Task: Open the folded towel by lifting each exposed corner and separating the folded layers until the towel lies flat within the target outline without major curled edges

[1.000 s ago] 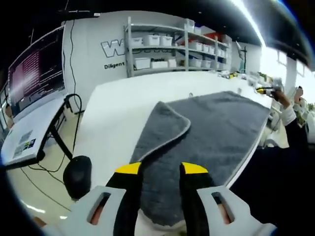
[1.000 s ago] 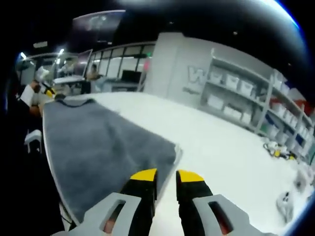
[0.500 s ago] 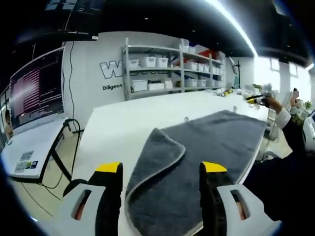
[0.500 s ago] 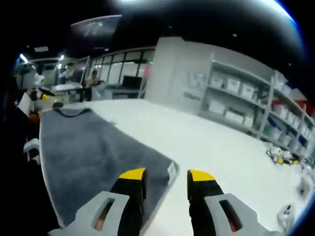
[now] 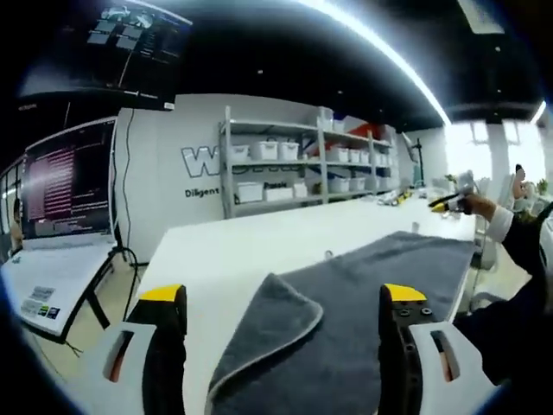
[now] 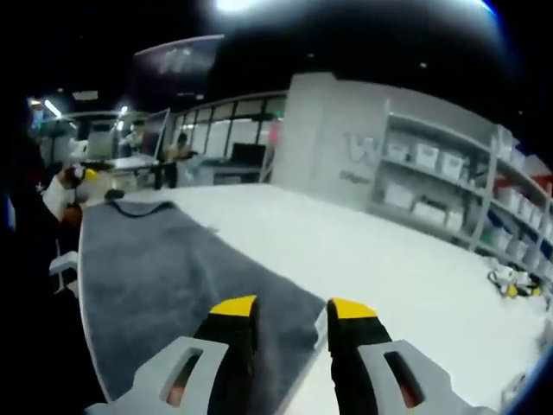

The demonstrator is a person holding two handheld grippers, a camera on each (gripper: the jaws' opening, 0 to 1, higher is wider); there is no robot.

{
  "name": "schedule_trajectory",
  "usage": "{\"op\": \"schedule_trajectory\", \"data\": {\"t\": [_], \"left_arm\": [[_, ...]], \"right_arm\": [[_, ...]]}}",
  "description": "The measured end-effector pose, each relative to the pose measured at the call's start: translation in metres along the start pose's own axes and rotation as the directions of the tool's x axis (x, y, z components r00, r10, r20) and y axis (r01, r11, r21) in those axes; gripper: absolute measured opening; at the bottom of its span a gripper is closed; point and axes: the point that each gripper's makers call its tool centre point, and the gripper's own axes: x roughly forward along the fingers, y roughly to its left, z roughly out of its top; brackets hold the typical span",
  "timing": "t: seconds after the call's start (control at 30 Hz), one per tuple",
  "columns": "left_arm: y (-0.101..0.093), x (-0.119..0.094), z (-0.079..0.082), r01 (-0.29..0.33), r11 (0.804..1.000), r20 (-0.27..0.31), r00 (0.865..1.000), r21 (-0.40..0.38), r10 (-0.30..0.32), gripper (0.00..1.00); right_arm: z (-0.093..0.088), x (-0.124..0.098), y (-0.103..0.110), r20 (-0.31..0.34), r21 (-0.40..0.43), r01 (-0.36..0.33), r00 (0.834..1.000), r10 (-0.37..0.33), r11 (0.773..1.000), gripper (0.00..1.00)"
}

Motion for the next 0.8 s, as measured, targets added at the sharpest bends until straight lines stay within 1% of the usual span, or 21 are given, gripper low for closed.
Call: {"op": "schedule_trajectory", "data": {"t": [0.03,0.07,0.1,0.13,0.2,0.27,0.37,0.43,0.47,0.5,0.53,0.57,0.7,0.8], "left_arm": [[-0.004,0.001,-0.001,0.004,1.0,-0.001,1.0,0.003,-0.004,0.99],[-0.006,0.004,-0.001,0.003,1.0,0.007,1.0,0.006,-0.003,0.99],[-0.007,0.006,-0.002,0.001,1.0,0.004,1.0,0.004,-0.001,1.0],[-0.007,0.007,-0.006,-0.006,1.0,-0.017,1.0,-0.006,0.006,1.0],[-0.007,0.009,-0.006,-0.023,1.0,-0.009,1.0,-0.006,0.022,1.0],[-0.007,0.01,-0.005,-0.031,0.999,-0.004,1.0,-0.01,0.031,1.0],[-0.01,0.009,0.007,-0.023,0.999,0.076,0.997,-0.033,0.026,1.0],[-0.012,0.007,0.007,-0.021,0.999,0.082,0.996,-0.035,0.024,1.0],[-0.012,0.007,0.011,-0.028,0.999,0.107,0.994,-0.03,0.031,1.0],[-0.015,0.005,0.012,-0.025,1.0,0.114,0.993,-0.017,0.027,1.0],[-0.015,0.005,0.012,-0.025,1.0,0.111,0.993,-0.019,0.027,1.0],[-0.013,0.004,0.011,-0.035,0.999,0.093,0.995,-0.033,0.038,1.0],[-0.008,-0.001,0.014,-0.055,0.998,0.113,0.992,-0.038,0.059,1.0],[-0.008,-0.002,0.012,-0.059,0.998,0.1,0.993,-0.034,0.062,1.0]], "right_arm": [[-0.001,0.002,-0.001,-0.005,-0.007,-0.006,1.0,0.006,1.0,0.25],[-0.002,0.005,-0.001,-0.016,0.0,-0.011,1.0,0.011,1.0,0.25],[-0.002,0.007,-0.001,-0.018,0.011,-0.017,1.0,0.017,1.0,0.25],[-0.002,0.009,-0.001,-0.014,0.017,-0.026,1.0,0.026,1.0,0.25],[0.0,0.012,-0.002,-0.01,0.023,-0.028,1.0,0.028,0.999,0.26],[0.002,0.014,-0.003,-0.002,0.024,-0.03,1.0,0.031,0.999,0.28],[0.003,0.019,-0.004,-0.002,0.034,-0.037,0.999,0.037,0.999,0.3],[0.002,0.023,-0.004,-0.011,0.033,-0.044,0.999,0.045,0.998,0.32],[0.001,0.025,-0.004,-0.018,0.033,-0.046,0.999,0.046,0.998,0.34],[-0.001,0.028,-0.003,-0.027,0.03,-0.052,0.998,0.052,0.998,0.35],[-0.002,0.031,-0.003,-0.034,0.026,-0.054,0.998,0.055,0.998,0.35],[-0.003,0.032,-0.004,-0.037,0.025,-0.052,0.998,0.053,0.998,0.35],[-0.008,0.041,-0.01,-0.059,0.027,-0.051,0.997,0.053,0.998,0.36],[-0.013,0.048,-0.014,-0.078,0.021,-0.047,0.996,0.048,0.999,0.35]]}}
